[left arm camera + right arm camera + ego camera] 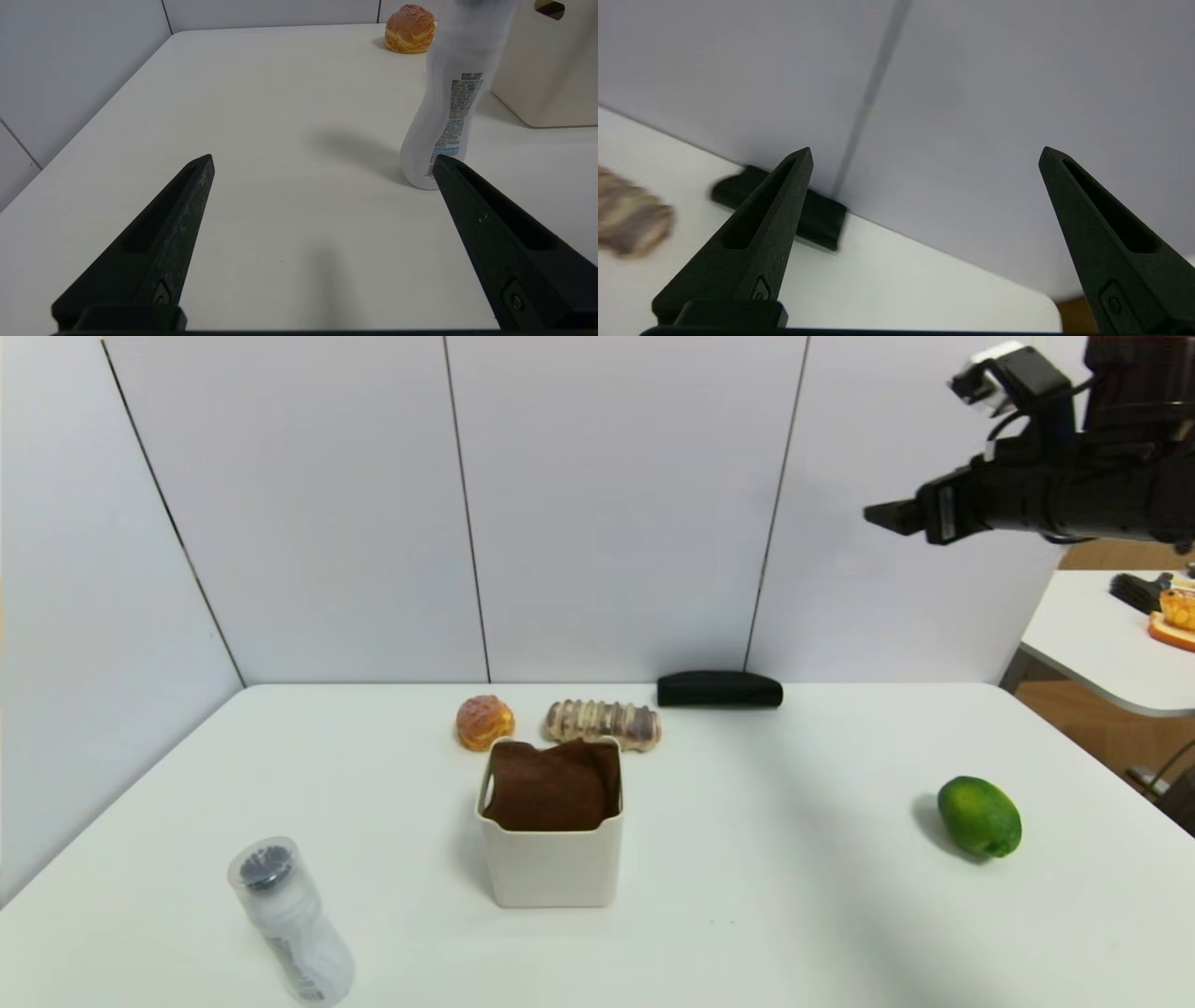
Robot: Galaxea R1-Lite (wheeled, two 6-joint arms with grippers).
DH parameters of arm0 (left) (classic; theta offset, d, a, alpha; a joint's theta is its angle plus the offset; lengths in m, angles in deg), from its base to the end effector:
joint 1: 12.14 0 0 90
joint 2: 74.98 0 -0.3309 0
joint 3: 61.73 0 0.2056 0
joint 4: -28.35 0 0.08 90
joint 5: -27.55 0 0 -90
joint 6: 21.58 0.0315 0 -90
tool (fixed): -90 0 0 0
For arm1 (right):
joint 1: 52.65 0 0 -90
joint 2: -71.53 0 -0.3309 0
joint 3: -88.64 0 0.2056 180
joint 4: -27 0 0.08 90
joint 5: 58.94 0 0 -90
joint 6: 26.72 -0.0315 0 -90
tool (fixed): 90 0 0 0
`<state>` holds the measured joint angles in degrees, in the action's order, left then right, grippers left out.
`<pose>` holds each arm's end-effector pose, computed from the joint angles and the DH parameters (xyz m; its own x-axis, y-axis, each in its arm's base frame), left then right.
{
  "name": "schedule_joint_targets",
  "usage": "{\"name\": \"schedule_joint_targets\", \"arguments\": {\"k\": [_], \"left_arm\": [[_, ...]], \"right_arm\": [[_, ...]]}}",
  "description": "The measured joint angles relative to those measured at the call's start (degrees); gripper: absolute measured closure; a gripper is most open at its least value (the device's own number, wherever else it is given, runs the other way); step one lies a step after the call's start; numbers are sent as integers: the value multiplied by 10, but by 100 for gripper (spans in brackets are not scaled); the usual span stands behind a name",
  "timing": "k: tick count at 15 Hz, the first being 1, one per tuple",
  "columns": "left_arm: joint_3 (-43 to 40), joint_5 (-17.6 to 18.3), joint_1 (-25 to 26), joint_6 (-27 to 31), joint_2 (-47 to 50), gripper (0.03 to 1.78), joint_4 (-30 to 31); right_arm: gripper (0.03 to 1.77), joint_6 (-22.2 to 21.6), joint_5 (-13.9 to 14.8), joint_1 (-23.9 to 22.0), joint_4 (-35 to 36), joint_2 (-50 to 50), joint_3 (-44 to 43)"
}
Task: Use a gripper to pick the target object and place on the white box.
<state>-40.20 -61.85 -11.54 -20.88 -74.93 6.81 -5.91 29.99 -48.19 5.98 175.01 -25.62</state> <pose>-0.0282 -0.0006 0.0754 1.0000 0.0000 0.0007 0.0000 0.9999 0.0122 0.3876 0.0308 0.3404 0.9795 0.0951 -0.1777 -0.1528 0.9255 -0.3465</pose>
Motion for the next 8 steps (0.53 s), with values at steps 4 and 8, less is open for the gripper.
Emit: {"name": "schedule_joint_targets", "arguments": {"k": [4, 8], "left_arm": [[0, 0, 0, 0, 0, 12, 0], [0, 0, 0, 0, 0, 12, 0]], "right_arm": [[11, -65, 12, -52, 199, -36, 103], [11, -105, 10, -60, 388, -90, 205]]}}
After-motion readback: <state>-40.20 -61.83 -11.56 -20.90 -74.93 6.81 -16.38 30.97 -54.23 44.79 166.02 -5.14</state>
